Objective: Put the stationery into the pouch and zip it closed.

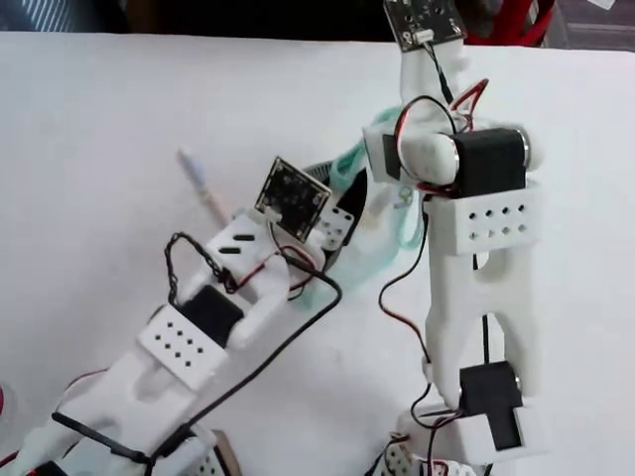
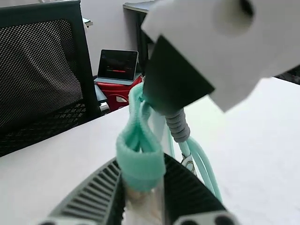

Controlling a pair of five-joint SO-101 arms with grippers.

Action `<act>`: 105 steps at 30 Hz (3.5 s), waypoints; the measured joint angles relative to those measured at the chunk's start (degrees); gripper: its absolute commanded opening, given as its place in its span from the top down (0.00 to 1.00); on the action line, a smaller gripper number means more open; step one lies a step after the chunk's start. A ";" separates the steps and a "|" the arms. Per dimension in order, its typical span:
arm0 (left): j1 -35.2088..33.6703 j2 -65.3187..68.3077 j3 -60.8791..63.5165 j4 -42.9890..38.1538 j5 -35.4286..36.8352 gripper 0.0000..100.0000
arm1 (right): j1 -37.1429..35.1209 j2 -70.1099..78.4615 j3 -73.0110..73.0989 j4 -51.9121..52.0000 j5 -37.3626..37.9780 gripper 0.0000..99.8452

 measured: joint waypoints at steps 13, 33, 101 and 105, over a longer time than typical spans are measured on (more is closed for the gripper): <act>0.00 -0.09 0.70 0.00 0.00 0.97 | 1.67 4.66 -9.41 0.09 -2.64 0.74; 0.09 -4.48 2.46 9.41 -0.09 0.73 | 1.67 -1.32 6.33 -0.53 -1.05 0.74; -28.04 69.63 -58.81 55.38 23.56 0.97 | 2.37 -13.98 16.62 -2.90 -0.79 0.93; -27.52 69.19 -59.78 57.85 23.30 0.98 | 2.37 -14.07 19.25 -3.69 -0.79 0.93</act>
